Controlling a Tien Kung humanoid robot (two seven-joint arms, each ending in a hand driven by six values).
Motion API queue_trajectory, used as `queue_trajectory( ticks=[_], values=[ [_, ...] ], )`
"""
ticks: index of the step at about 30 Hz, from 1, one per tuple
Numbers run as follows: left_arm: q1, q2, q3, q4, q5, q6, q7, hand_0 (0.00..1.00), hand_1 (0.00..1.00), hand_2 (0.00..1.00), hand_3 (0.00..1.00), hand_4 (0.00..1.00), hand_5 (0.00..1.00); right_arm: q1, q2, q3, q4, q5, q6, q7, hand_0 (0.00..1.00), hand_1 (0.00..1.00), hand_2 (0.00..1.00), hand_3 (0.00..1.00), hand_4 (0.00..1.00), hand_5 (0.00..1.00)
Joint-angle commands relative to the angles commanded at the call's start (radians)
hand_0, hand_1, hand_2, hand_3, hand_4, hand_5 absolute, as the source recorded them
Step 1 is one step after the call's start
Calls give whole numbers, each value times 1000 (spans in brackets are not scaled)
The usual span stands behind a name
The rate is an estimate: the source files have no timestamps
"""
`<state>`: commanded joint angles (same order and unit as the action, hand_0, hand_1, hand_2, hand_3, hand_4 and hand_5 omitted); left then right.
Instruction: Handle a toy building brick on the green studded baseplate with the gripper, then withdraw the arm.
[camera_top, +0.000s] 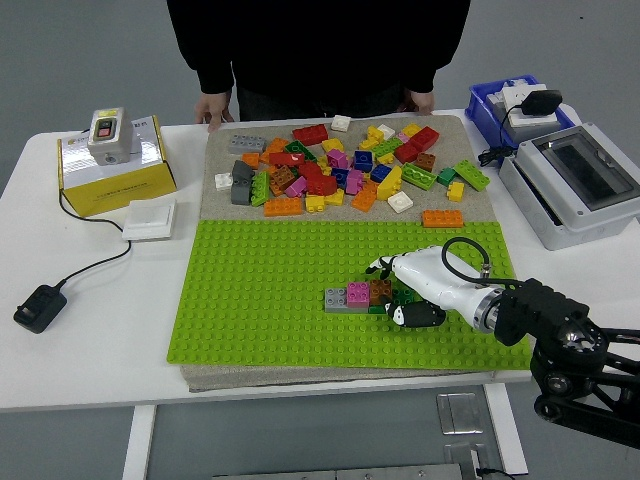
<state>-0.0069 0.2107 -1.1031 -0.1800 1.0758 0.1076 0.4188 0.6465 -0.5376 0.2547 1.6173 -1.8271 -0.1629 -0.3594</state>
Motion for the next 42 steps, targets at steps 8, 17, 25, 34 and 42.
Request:
queue_trajectory(
  ticks=[8,17,25,34,42],
  values=[
    [0,0,0,0,2,0,0,639,599,556,601,159,585,-2,-3,2,5,-4,-3,1,130,175,713,802,417,350],
    [0,0,0,0,3,2,0,638,599,556,601,159,585,-3,-7,2,12,0,-4,5,130,175,712,800,408,347],
    [0,0,1,0,3,3,-1,638,599,556,601,159,584,-4,-8,3,12,8,-7,10,130,174,709,789,397,341],
    [0,-1,4,0,1,3,-4,638,599,556,601,159,584,-2,-4,9,-3,31,-9,23,130,173,709,788,390,340],
    [-1,-1,6,0,2,4,-6,638,599,555,600,158,586,0,2,16,-26,71,-4,39,129,173,708,786,387,340]
  ],
)
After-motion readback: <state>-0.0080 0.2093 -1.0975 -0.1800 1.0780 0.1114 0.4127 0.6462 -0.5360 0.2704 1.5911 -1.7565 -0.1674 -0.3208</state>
